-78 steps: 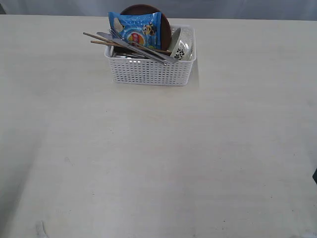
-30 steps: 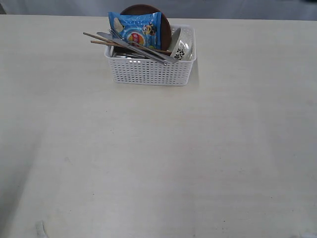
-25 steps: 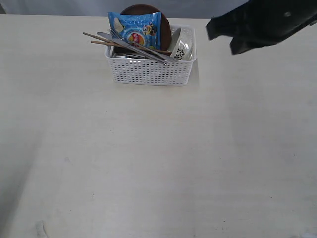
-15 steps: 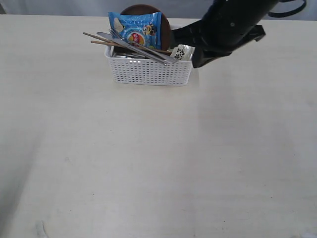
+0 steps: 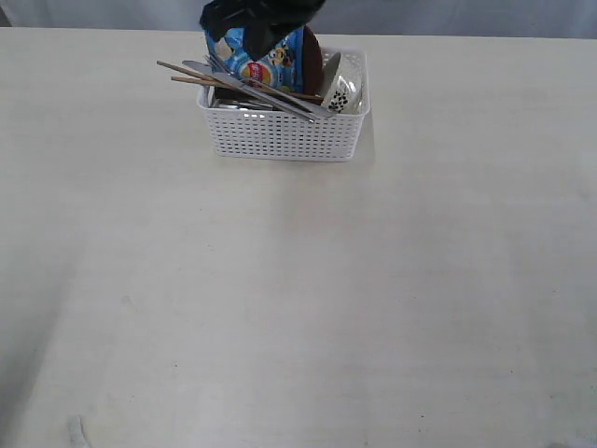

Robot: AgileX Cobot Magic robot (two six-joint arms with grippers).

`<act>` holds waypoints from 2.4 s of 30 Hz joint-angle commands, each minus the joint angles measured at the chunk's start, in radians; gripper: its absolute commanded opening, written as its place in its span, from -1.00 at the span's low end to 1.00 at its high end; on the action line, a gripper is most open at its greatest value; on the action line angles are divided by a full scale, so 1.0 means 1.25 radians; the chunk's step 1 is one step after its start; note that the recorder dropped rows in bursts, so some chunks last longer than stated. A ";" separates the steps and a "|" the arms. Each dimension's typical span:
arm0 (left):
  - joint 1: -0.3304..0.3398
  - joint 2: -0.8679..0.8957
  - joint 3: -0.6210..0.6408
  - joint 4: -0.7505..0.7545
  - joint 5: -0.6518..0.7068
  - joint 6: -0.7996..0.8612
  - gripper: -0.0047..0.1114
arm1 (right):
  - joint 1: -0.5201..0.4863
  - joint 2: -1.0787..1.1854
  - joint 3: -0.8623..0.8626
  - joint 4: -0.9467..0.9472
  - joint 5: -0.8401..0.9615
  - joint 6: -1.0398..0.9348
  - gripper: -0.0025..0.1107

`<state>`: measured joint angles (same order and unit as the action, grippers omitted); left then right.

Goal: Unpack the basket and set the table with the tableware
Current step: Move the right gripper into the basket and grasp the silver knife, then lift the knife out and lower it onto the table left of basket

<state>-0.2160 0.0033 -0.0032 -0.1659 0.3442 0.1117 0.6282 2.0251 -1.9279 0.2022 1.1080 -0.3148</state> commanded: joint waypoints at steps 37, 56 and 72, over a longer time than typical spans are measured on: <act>-0.005 -0.003 0.003 0.002 -0.001 -0.001 -0.92 | 0.021 0.248 -0.265 -0.202 -0.023 0.030 -0.96; -0.005 -0.003 0.003 0.002 -0.001 -0.001 -0.92 | 0.157 0.191 -0.250 0.012 0.022 0.471 -0.96; -0.005 -0.003 0.003 0.002 -0.001 -0.001 -0.92 | 0.289 0.244 -0.055 -0.207 -0.200 1.018 -0.96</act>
<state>-0.2160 0.0033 -0.0032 -0.1659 0.3442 0.1117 0.9894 2.3055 -2.0026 -0.0360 0.9081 0.8897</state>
